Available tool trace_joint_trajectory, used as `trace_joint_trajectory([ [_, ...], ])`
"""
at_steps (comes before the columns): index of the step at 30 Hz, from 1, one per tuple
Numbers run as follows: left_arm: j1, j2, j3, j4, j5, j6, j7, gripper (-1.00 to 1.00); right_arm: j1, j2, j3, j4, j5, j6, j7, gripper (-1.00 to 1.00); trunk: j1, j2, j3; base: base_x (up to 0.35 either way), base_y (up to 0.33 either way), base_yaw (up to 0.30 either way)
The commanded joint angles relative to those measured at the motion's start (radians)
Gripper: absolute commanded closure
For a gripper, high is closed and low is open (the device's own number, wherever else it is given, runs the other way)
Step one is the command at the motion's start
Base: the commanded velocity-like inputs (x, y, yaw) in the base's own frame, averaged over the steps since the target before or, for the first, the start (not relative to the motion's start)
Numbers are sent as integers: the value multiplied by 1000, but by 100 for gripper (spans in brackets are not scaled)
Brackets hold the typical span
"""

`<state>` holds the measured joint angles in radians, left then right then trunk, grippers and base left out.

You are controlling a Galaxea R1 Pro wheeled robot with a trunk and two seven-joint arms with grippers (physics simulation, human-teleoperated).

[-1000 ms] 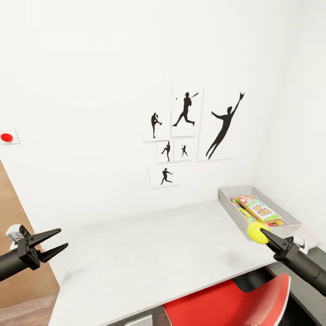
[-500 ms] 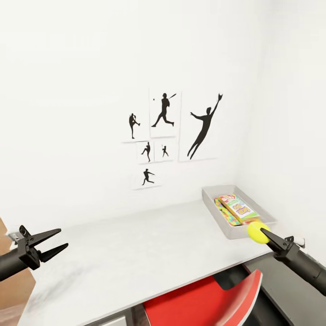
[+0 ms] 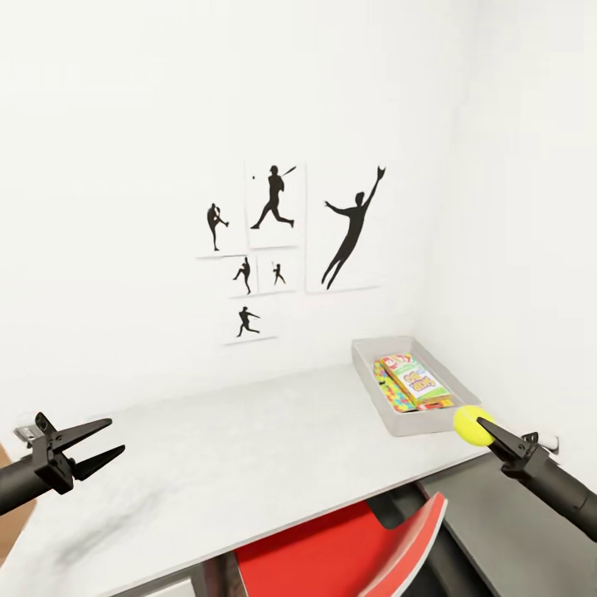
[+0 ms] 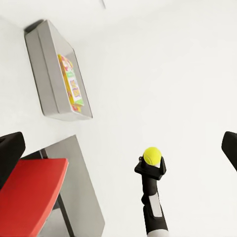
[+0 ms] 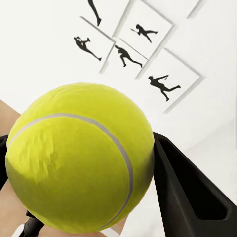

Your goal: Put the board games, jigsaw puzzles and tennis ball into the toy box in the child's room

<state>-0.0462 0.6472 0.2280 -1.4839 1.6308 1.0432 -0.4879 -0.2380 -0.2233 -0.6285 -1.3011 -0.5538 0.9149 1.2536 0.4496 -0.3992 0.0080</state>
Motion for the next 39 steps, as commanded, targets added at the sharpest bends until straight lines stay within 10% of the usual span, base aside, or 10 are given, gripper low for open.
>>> trace_joint_trajectory([
  [1, 0, 0, 1, 1, -5, 4, -6, -100, -1, 0, 0, 0, -5, 10, 0, 100, 0, -1, -1, 35, -44, 0],
  [39, 0, 0, 2, 1, -6, 4, -6, -100, 0, 0, 0, 0, -4, 10, 0, 100, 0, -1, -41, 74, -8, 0],
])
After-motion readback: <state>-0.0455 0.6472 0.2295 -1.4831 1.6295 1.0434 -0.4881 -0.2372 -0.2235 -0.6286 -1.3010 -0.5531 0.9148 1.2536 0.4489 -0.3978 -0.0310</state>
